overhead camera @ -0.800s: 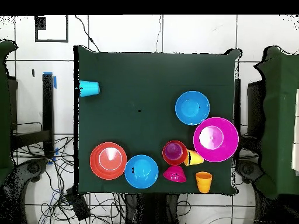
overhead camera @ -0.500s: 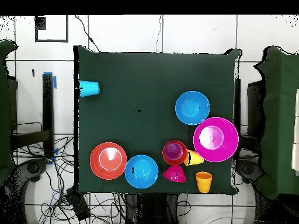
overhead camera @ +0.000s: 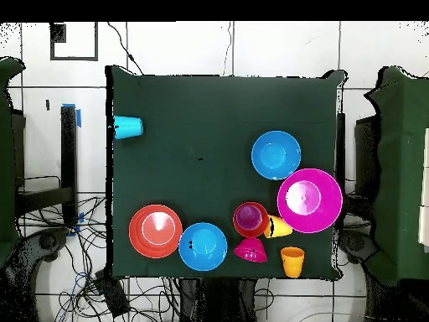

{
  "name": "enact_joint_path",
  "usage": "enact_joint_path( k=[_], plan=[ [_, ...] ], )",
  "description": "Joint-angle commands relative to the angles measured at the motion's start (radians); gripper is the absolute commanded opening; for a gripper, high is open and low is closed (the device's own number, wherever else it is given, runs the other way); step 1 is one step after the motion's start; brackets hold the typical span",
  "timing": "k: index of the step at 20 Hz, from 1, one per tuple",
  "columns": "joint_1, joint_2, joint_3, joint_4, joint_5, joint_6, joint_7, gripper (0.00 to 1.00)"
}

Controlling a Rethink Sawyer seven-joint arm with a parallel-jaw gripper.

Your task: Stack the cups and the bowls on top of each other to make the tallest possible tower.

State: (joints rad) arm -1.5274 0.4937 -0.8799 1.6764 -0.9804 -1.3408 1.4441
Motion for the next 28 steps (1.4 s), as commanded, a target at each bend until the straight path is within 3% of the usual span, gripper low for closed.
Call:
enact_joint_path(
  k=[1, 6, 11, 17, 28],
  plan=[
    [0.08, 0.118, 0.238, -0.138, 0.02, 0.12, 0.073, 1.0],
    [0.099, 0.132, 0.29, -0.12, -0.021, 0.106, 0.113, 1.0],
    [0.072, 0.157, 0.305, -0.092, -0.001, 0.059, 0.091, 1.0],
    [0.139, 0.145, 0.331, -0.027, 0.051, 0.056, 0.056, 1.0],
    [0.213, 0.123, 0.381, 0.087, 0.045, -0.011, 0.081, 1.0]
  ],
)
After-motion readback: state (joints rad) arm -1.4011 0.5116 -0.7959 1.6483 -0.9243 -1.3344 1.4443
